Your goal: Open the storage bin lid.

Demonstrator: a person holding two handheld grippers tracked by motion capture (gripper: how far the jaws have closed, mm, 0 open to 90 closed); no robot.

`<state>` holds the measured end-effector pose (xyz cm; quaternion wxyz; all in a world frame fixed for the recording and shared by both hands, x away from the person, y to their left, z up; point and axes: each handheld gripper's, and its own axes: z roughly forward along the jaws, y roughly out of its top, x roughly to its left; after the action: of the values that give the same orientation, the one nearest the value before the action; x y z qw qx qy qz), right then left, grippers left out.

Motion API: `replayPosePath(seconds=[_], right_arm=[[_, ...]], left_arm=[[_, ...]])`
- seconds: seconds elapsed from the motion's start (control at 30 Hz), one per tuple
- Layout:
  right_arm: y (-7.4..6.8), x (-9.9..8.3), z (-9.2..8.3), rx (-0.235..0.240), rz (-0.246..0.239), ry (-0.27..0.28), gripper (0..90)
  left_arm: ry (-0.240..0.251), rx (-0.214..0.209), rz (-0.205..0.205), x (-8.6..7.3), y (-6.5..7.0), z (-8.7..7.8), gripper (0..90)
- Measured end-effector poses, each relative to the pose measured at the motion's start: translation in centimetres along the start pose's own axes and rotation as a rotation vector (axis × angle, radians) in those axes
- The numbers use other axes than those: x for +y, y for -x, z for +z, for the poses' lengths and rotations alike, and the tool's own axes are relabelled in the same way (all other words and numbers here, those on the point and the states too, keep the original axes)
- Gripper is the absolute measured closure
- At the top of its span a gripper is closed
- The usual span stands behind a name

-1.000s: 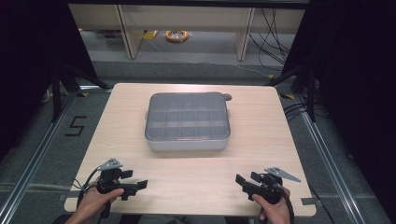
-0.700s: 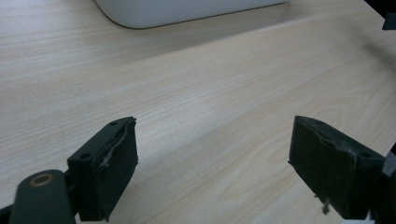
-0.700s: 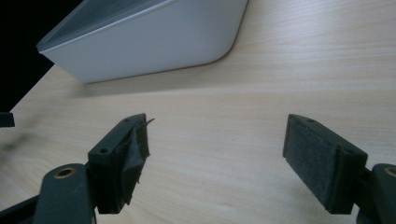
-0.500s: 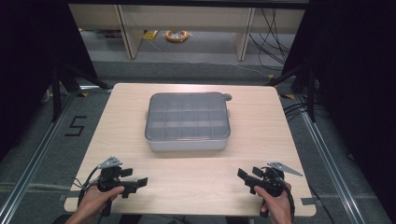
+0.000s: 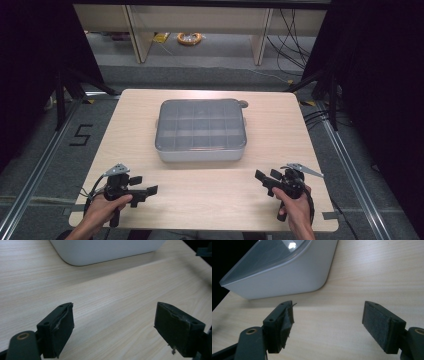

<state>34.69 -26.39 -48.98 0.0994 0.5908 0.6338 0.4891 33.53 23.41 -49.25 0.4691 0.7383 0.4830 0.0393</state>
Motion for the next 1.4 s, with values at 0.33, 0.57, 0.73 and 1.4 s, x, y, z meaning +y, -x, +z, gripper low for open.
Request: replayPosePath(seconds=[0.33,0.57,0.73,1.4], right_arm=[[-0.2,4.0,2.2,0.034,0.084,0.016,25.7],[-0.2,7.1,3.4,0.036,0.025,0.052,25.5],[-0.3,9.3,5.1,0.091,0.007,0.062,23.4],[0.0,11.6,9.2,0.096,0.098,0.014,22.7]], left_arm=[[0.066,0.004,0.015,4.4,-0.8,0.3,16.1],[0.106,0.021,0.006,7.3,-1.4,0.5,16.5],[0.097,0.041,-0.026,9.4,-2.2,2.1,17.0],[0.102,0.079,-0.088,13.1,-4.3,5.9,16.0]])
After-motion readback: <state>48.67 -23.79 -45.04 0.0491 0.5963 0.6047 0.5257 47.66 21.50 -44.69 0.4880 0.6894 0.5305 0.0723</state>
